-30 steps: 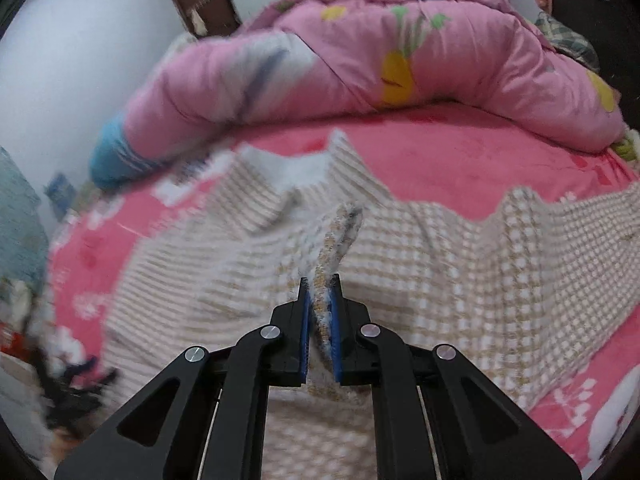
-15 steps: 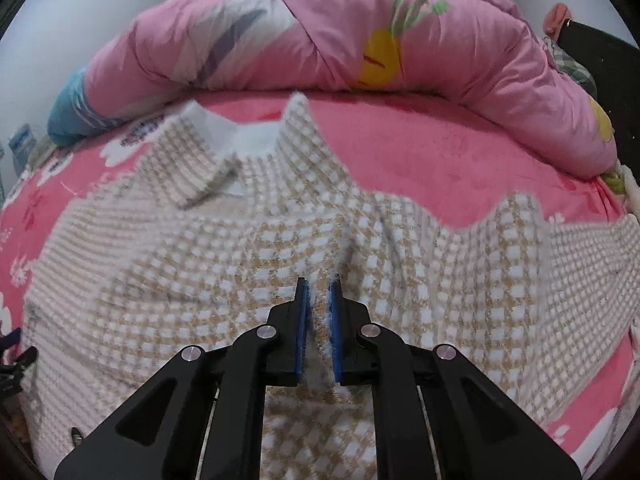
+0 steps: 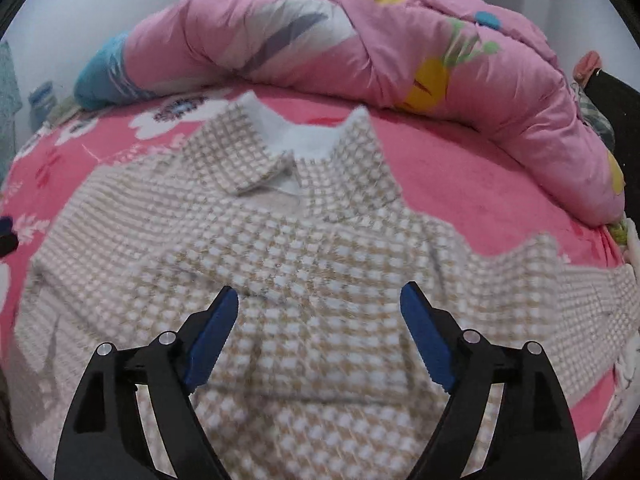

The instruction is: Fold large clothes

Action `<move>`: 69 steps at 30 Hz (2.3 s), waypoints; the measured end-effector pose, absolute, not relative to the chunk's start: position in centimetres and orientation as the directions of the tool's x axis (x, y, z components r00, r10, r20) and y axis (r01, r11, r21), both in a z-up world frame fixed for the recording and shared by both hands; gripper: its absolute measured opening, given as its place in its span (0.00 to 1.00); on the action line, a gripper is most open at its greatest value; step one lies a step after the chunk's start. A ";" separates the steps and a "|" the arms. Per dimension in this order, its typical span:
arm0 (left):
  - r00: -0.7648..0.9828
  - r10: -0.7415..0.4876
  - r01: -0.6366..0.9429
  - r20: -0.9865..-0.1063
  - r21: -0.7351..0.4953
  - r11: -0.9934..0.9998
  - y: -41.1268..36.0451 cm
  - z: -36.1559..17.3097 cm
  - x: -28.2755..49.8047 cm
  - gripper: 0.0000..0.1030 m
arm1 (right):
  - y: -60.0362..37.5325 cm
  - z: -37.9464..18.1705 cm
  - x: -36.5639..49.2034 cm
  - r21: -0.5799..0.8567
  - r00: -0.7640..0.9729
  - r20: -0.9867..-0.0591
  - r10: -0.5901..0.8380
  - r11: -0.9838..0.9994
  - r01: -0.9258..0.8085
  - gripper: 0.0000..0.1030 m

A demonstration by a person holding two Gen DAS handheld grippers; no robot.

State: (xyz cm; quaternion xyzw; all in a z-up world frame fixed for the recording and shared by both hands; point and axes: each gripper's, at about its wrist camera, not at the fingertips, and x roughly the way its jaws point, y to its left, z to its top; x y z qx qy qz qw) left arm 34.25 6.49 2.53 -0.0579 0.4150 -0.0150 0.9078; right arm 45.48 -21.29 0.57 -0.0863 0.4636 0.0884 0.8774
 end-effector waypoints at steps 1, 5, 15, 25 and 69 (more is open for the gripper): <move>0.640 -0.072 -0.022 -0.765 -0.111 0.994 5.7 1.6 35.6 0.92 | -21.2 -0.9 45.9 -0.065 0.534 -0.843 0.067 0.972 -0.224 0.81; 0.517 0.004 -0.021 -0.856 -0.008 1.000 3.6 -3.9 39.3 0.94 | -22.6 -3.7 45.8 -0.022 0.513 -0.856 0.066 0.986 -0.163 0.94; 0.565 0.017 -0.011 -0.825 0.013 1.000 3.5 -4.6 37.8 0.94 | -25.0 -3.9 46.1 0.096 0.484 -0.864 0.137 0.989 -0.108 0.94; 0.624 0.040 -0.014 -0.780 0.041 0.999 3.2 -4.2 36.3 0.94 | -26.5 -4.0 45.5 0.147 0.466 -0.868 0.172 0.985 -0.090 0.94; 0.631 0.040 -0.014 -0.775 0.039 0.999 3.5 -4.2 36.0 0.94 | -70.5 0.3 47.9 0.315 0.528 -0.831 -0.177 0.631 0.709 0.36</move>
